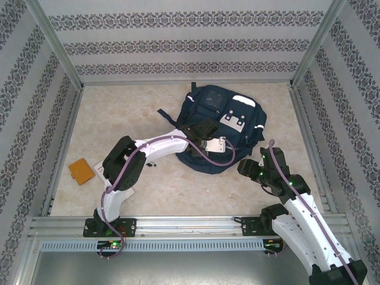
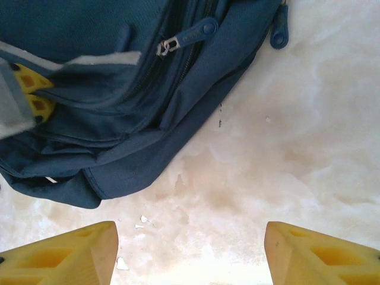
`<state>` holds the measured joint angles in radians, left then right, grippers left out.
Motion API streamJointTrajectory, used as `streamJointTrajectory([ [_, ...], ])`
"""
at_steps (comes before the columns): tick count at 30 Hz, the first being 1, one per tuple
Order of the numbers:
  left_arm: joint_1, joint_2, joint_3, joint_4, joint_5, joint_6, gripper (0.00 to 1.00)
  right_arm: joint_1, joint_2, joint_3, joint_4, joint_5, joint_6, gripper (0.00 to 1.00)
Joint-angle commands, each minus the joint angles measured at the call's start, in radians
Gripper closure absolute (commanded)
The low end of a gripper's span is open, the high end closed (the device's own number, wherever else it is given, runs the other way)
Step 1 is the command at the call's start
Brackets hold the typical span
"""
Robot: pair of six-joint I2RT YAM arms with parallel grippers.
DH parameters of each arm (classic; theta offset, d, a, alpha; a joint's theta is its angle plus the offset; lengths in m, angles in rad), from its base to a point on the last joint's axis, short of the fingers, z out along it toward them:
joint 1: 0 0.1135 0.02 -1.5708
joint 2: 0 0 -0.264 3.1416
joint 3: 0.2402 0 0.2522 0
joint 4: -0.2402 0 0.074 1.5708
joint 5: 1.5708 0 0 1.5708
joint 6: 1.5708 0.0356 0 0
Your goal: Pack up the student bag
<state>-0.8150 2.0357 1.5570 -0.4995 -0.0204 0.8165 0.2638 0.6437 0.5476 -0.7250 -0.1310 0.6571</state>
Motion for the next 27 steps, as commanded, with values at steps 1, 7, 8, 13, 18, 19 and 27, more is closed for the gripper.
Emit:
streamJointTrajectory([
  [1,0.045,-0.128,-0.028,0.032,0.050,0.019,1.00,-0.006,0.049,-0.015,0.026,-0.050,-0.014,0.35],
  [7,0.097,-0.238,-0.018,0.025,0.114,0.046,1.00,-0.005,0.190,0.073,0.010,-0.027,-0.091,0.31],
  [8,0.104,-0.247,-0.014,0.015,0.133,0.061,1.00,-0.005,0.211,0.108,-0.018,0.008,-0.122,0.28],
  [13,0.132,-0.274,-0.008,0.005,0.210,0.060,1.00,-0.019,0.370,0.305,-0.117,0.158,-0.313,0.24],
  [18,0.138,-0.297,-0.047,0.031,0.257,0.073,1.00,-0.038,0.495,0.406,-0.100,0.105,-0.506,0.34],
  [19,0.143,-0.301,-0.055,0.032,0.281,0.069,1.00,-0.046,0.515,0.416,-0.091,0.054,-0.568,0.34],
  [27,0.163,-0.345,-0.112,0.088,0.396,0.058,1.00,-0.179,0.683,0.496,-0.091,-0.111,-0.625,0.55],
])
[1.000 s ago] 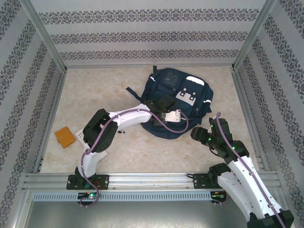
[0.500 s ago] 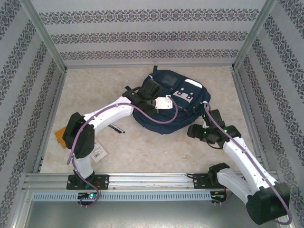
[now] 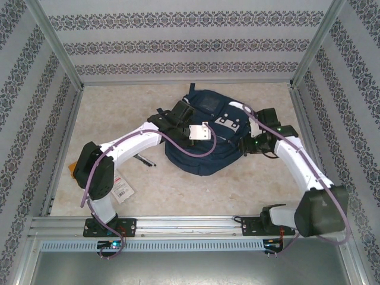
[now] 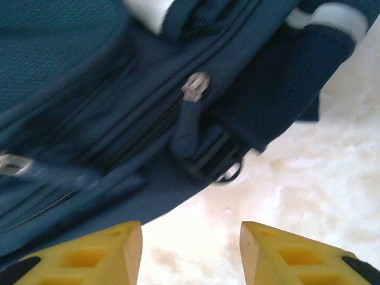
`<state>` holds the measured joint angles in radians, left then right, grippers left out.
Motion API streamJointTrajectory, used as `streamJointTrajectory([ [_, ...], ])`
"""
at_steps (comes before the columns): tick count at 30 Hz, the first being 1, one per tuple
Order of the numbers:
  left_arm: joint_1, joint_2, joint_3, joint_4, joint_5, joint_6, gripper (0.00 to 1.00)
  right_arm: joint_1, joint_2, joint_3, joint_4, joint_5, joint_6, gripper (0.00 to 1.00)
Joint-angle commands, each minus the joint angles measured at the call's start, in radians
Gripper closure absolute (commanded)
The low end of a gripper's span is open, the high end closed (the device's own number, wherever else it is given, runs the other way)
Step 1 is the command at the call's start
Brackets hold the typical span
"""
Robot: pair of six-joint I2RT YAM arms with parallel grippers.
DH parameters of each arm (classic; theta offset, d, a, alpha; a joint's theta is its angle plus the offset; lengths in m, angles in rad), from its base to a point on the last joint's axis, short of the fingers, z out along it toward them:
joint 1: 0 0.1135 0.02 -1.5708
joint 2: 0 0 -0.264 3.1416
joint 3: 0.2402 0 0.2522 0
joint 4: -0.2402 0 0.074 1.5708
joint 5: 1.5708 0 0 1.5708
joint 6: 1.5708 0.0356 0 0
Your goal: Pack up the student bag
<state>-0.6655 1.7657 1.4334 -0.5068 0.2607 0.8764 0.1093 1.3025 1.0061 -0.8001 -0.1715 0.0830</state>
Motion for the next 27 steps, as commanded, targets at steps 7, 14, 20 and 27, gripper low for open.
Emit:
streamJointTrajectory([
  [7,0.017,-0.065,0.037,0.031,0.137,0.040,1.00,-0.037,0.110,0.062,0.015,-0.154,-0.104,0.61],
  [14,0.018,-0.084,0.010,0.037,0.225,0.066,1.00,-0.042,0.221,0.086,0.025,-0.188,-0.134,0.61],
  [20,0.020,-0.084,0.009,0.007,0.254,0.080,1.00,-0.055,0.278,0.054,0.050,-0.182,-0.124,0.79],
  [27,0.032,-0.075,0.010,0.010,0.215,0.037,1.00,-0.062,0.211,0.028,0.045,-0.246,-0.098,0.98],
])
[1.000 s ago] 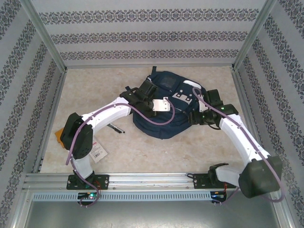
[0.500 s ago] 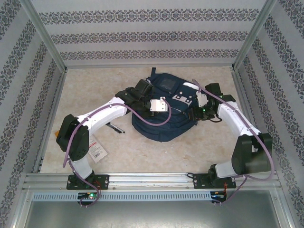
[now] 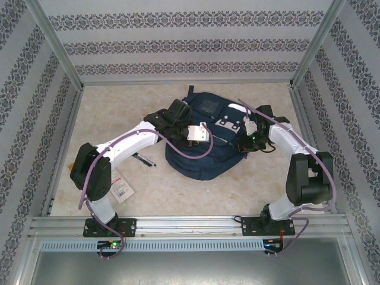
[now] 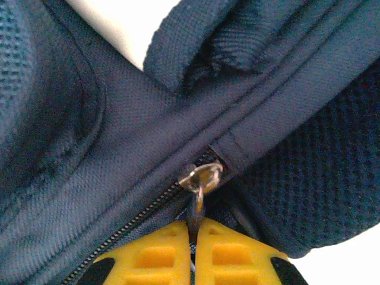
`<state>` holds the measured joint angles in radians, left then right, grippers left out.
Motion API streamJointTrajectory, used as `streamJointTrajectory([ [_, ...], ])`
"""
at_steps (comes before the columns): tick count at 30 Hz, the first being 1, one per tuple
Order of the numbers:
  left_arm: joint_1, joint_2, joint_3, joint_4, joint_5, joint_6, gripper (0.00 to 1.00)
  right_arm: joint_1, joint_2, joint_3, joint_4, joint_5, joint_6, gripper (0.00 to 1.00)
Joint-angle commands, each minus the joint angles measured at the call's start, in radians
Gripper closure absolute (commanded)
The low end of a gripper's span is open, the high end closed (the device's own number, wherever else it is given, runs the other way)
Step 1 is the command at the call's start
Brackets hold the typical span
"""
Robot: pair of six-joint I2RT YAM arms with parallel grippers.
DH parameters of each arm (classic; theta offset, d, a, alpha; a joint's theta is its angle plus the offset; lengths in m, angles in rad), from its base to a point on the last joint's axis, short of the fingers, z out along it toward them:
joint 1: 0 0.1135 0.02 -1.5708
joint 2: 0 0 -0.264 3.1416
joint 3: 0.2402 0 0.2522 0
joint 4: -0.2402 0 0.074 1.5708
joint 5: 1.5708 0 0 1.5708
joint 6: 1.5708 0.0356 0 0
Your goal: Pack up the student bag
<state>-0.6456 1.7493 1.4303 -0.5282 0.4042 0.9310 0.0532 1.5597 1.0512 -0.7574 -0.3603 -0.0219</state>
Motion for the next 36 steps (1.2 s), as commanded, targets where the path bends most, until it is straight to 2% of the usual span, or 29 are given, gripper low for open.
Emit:
streamJointTrajectory([
  [1,0.012,-0.056,0.015,0.033,0.058,-0.027,1.00,-0.006,-0.062,-0.021,-0.005,-0.077,0.019,1.00],
  [8,0.012,-0.020,0.035,0.053,-0.029,-0.143,1.00,0.004,-0.248,-0.160,0.046,-0.307,0.223,1.00],
  [16,0.012,-0.008,0.028,0.104,-0.038,-0.231,1.00,0.110,-0.432,-0.266,0.055,-0.392,0.339,1.00],
  [18,0.012,-0.008,0.024,0.110,-0.040,-0.233,1.00,0.103,-0.477,-0.264,0.043,-0.352,0.350,1.00],
  [20,0.012,-0.010,0.015,0.109,-0.038,-0.221,1.00,0.077,-0.518,-0.254,0.030,-0.230,0.375,0.98],
  [22,0.012,-0.014,0.010,0.089,-0.004,-0.193,1.00,0.043,-0.536,-0.237,0.004,-0.033,0.406,0.81],
  [23,0.012,-0.019,0.006,0.078,0.017,-0.175,1.00,0.019,-0.538,-0.232,0.014,0.013,0.396,0.68],
  [24,0.012,-0.021,0.002,0.070,0.038,-0.163,1.00,-0.003,-0.535,-0.234,0.035,0.032,0.389,0.60],
  [26,0.012,-0.025,0.003,0.047,0.061,-0.152,1.00,-0.041,-0.515,-0.240,0.102,0.047,0.384,0.53],
  [33,0.012,-0.042,0.002,0.026,0.076,-0.150,1.00,-0.082,-0.325,-0.200,0.274,-0.065,0.385,0.52],
  [36,0.012,-0.045,0.002,0.022,0.087,-0.154,1.00,-0.083,-0.232,-0.152,0.267,-0.156,0.389,0.58],
])
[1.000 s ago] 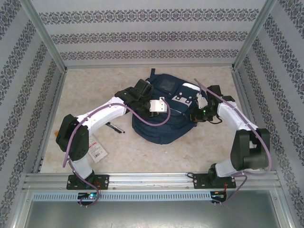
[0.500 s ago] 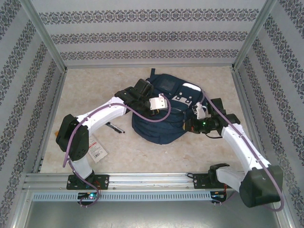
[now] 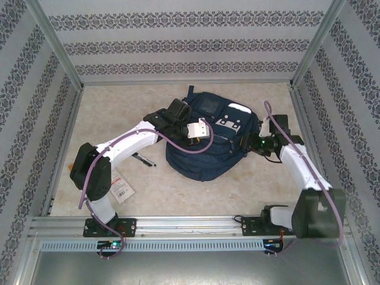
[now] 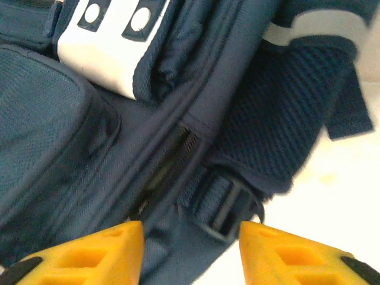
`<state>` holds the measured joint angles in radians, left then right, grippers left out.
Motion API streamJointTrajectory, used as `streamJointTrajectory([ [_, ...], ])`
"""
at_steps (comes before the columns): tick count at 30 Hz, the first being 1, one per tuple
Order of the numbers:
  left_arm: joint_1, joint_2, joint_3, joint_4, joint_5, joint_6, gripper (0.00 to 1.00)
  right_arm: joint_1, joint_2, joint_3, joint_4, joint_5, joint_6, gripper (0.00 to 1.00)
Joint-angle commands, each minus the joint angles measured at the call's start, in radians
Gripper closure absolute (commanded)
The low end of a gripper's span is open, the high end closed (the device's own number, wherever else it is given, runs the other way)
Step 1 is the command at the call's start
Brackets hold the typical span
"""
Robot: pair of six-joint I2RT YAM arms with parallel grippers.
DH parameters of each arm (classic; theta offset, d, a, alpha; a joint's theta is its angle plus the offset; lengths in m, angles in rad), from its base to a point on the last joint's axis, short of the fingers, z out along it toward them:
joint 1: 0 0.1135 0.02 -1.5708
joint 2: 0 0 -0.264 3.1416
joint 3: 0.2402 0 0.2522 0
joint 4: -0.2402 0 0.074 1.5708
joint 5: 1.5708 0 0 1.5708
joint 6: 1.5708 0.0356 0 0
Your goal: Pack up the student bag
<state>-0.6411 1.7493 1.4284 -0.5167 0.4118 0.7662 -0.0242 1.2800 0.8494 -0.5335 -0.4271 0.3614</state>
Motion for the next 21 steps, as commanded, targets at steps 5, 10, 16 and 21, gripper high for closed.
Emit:
streamJointTrajectory([
  [5,0.008,-0.045,0.009,0.029,0.099,-0.032,1.00,0.050,0.045,0.033,-0.006,-0.143,0.015,0.65],
  [10,0.008,-0.024,0.023,0.030,0.119,-0.074,1.00,0.075,-0.076,-0.099,0.064,-0.137,0.068,0.63],
  [16,0.009,-0.021,0.015,0.054,0.125,-0.095,1.00,0.072,-0.182,-0.189,0.088,-0.182,-0.051,0.64],
  [21,0.014,-0.022,0.015,0.057,0.167,-0.102,1.00,0.122,-0.238,-0.275,0.219,-0.212,-0.118,0.63],
])
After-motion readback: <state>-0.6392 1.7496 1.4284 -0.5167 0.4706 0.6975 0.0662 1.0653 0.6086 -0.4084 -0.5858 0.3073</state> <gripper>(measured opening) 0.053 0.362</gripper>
